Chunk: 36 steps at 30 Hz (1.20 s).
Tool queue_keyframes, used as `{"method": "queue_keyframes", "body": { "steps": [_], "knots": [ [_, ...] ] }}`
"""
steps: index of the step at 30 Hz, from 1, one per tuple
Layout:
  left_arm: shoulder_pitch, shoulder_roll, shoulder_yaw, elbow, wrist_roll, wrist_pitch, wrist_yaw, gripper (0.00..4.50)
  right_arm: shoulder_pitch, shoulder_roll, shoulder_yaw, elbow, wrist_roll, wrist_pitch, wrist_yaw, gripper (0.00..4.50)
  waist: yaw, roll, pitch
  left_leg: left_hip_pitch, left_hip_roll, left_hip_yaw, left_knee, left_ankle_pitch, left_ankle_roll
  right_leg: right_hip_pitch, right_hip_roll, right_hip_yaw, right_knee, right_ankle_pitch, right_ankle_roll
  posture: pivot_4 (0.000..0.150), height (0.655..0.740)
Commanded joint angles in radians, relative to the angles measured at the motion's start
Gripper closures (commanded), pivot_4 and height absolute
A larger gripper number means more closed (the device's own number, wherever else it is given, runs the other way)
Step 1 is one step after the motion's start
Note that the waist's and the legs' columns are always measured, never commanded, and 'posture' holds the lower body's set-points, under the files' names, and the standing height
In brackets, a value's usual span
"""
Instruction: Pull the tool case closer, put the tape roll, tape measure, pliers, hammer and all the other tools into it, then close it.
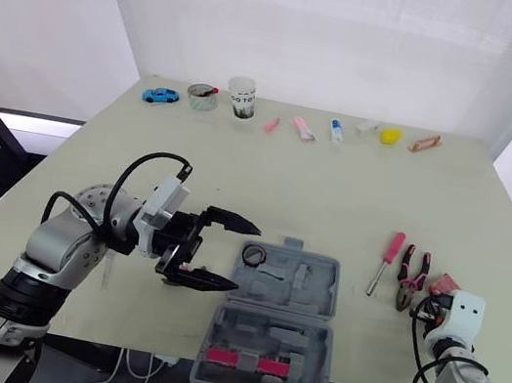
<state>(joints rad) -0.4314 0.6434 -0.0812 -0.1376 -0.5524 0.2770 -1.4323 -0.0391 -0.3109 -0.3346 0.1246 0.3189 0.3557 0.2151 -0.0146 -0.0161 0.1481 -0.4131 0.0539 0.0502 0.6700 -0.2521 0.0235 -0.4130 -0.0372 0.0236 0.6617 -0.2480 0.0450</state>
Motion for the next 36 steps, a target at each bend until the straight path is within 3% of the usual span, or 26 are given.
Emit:
{"method": "queue_keyframes", "body": {
  "steps": [1, 17, 22, 36],
  "knots": [
    [-0.022, -0.002, 0.003, -0.029, -0.006, -0.011, 0.004, 0.00, 0.040, -0.024, -0.014, -0.053, 0.009, -0.009, 0.035, 4.44, 0.003, 0.000, 0.000, 0.000, 0.000, 0.000, 0.000, 0.000, 0.000, 0.000, 0.000, 0.000, 0.000, 0.000, 0.000, 0.150, 0.7400],
    [-0.033, -0.024, -0.015, -0.036, -0.008, -0.016, -0.008, 0.00, 0.283, -0.204, -0.004, -0.300, 0.103, 0.097, 0.321, 4.44, 0.001, 0.000, 0.000, 0.000, 0.000, 0.000, 0.000, 0.000, 0.000, 0.000, 0.000, 0.001, 0.000, 0.000, 0.000, 0.150, 0.7400],
    [-0.033, -0.037, -0.037, -0.029, 0.003, -0.029, -0.022, 0.00, 0.380, -0.317, 0.108, -0.446, 0.112, 0.135, 0.493, 4.44, 0.003, 0.000, 0.000, 0.000, 0.000, 0.000, 0.000, 0.000, 0.000, 0.000, 0.001, 0.000, 0.000, 0.000, 0.000, 0.150, 0.7400],
    [-0.020, -0.013, -0.038, -0.031, -0.002, -0.045, -0.068, 0.00, 0.392, -0.432, 0.233, -0.479, 0.041, 0.086, 0.626, 4.44, 0.005, 0.000, 0.001, 0.000, 0.000, -0.001, 0.002, 0.000, 0.000, 0.001, 0.002, 0.000, 0.000, -0.002, 0.002, 0.150, 0.7400]
  ]
}}
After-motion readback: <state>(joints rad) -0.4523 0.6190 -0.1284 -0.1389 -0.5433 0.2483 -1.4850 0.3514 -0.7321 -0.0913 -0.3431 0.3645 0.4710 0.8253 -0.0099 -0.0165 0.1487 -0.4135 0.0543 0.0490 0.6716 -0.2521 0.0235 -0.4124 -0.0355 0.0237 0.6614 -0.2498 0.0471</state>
